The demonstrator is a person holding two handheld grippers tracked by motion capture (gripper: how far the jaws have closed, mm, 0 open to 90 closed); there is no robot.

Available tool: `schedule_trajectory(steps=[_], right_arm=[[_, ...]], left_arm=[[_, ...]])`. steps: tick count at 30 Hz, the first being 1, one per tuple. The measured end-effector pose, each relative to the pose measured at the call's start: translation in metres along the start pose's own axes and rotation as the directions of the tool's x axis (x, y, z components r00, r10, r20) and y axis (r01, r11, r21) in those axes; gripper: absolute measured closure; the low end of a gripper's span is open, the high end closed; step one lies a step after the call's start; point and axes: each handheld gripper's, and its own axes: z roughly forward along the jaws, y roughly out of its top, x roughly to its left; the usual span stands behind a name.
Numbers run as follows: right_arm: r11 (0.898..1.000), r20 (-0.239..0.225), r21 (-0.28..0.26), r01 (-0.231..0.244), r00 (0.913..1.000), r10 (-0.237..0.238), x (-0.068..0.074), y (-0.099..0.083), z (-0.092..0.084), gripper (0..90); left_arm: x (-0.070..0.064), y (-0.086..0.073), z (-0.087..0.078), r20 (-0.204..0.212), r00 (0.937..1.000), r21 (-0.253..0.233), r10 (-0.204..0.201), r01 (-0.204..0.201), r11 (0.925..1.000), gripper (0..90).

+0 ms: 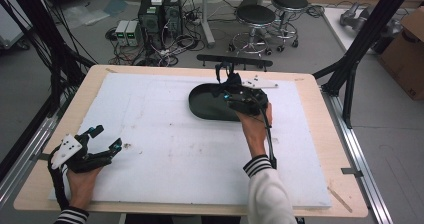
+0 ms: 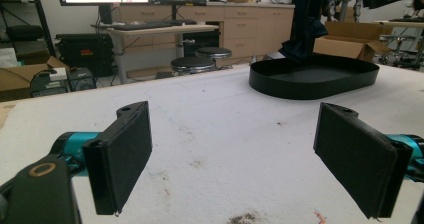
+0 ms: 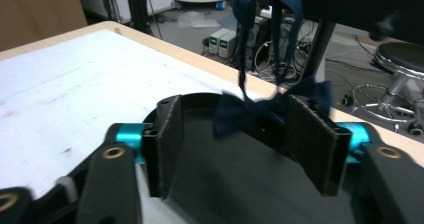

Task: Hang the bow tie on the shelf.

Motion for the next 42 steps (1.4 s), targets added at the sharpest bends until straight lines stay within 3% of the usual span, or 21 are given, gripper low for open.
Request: schedule_trajectory(steps=[7, 9, 15, 22, 31, 37, 42], right_arm=[[0.997, -0.009, -0.059, 0.052, 0.9985, -0.053, 0.010, -0.018, -0.040, 28.3], [0.997, -0.003, -0.043, 0.058, 0.9983, -0.058, 0.014, -0.022, -0.051, 22.7], [0.984, 0.030, -0.126, 0.124, 0.9922, -0.121, 0.026, -0.049, -0.090, 22.2], [0.977, 0.074, -0.187, 0.105, 0.9929, -0.092, 0.027, -0.092, -0.123, 19.3], [0.982, 0.130, -0.179, 0.057, 0.9910, -0.034, 0.023, -0.139, -0.135, 17.4], [0.975, 0.152, -0.220, 0.012, 0.9882, 0.022, 0.018, -0.154, -0.139, 15.7], [0.972, 0.168, -0.236, 0.008, 0.9853, 0.032, 0.015, -0.158, -0.138, 12.6]], left_arm=[[-0.001, 0.000, 0.000, 0.001, 1.0000, 0.001, 0.008, -0.008, 1.0000, 16.0], [-0.001, 0.000, 0.000, 0.002, 0.9999, 0.000, 0.010, -0.010, 0.9999, 15.8], [-0.001, 0.000, 0.000, 0.003, 0.9999, 0.000, 0.010, -0.010, 0.9999, 15.8], [0.001, 0.000, 0.000, 0.003, 1.0000, -0.004, -0.004, 0.004, 1.0000, 15.6], [0.000, 0.000, 0.000, 0.003, 1.0000, -0.002, 0.000, 0.000, 1.0000, 15.4], [-0.001, 0.000, 0.000, 0.004, 1.0000, -0.007, 0.008, -0.008, 0.9999, 15.4], [-0.001, 0.000, -0.001, 0.003, 1.0000, -0.009, 0.009, -0.009, 0.9999, 15.4]])
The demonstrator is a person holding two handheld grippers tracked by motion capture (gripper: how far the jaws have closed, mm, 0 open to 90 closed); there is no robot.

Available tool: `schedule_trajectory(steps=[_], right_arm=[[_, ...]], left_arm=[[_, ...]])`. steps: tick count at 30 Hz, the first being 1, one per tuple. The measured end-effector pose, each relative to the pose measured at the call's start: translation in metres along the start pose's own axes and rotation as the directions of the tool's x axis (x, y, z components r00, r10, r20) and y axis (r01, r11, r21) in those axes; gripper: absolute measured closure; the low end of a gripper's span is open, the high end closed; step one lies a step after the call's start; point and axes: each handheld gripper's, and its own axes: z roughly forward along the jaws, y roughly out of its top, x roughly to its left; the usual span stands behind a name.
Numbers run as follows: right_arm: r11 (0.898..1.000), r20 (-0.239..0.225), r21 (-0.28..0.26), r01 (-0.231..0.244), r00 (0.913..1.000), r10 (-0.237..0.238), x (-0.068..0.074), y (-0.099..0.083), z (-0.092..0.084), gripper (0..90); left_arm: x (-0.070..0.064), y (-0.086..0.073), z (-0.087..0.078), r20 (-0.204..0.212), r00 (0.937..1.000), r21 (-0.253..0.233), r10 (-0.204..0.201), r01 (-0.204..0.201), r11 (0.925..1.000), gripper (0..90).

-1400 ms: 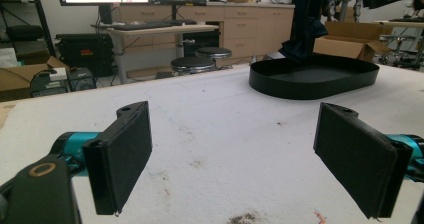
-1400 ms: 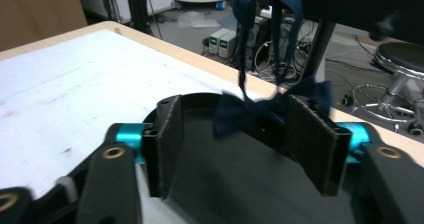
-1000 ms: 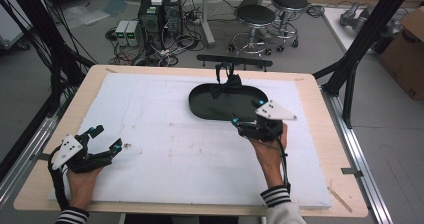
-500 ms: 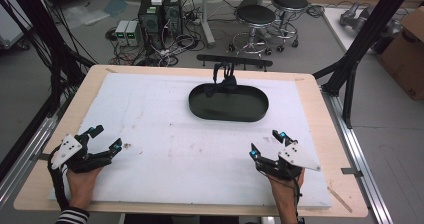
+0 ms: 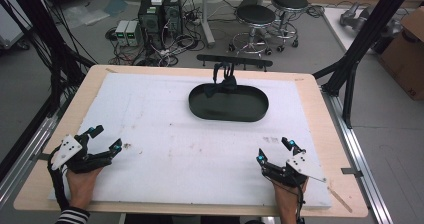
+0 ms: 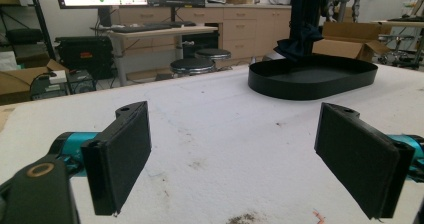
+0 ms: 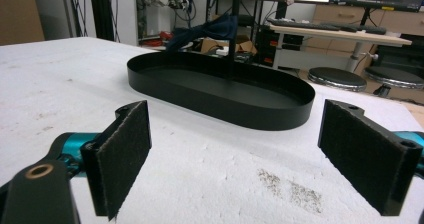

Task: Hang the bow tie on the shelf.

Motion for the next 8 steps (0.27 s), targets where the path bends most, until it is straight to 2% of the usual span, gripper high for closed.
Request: schedule_trajectory(steps=[8], right_arm=[[1.000, 0.003, -0.006, 0.017, 0.9999, -0.017, 0.0009, -0.0015, 0.0004, 12.2]], left_arm=[[0.0001, -0.0002, -0.0005, -0.003, 1.0000, -0.002, -0.001, 0.001, 1.0000, 15.4]])
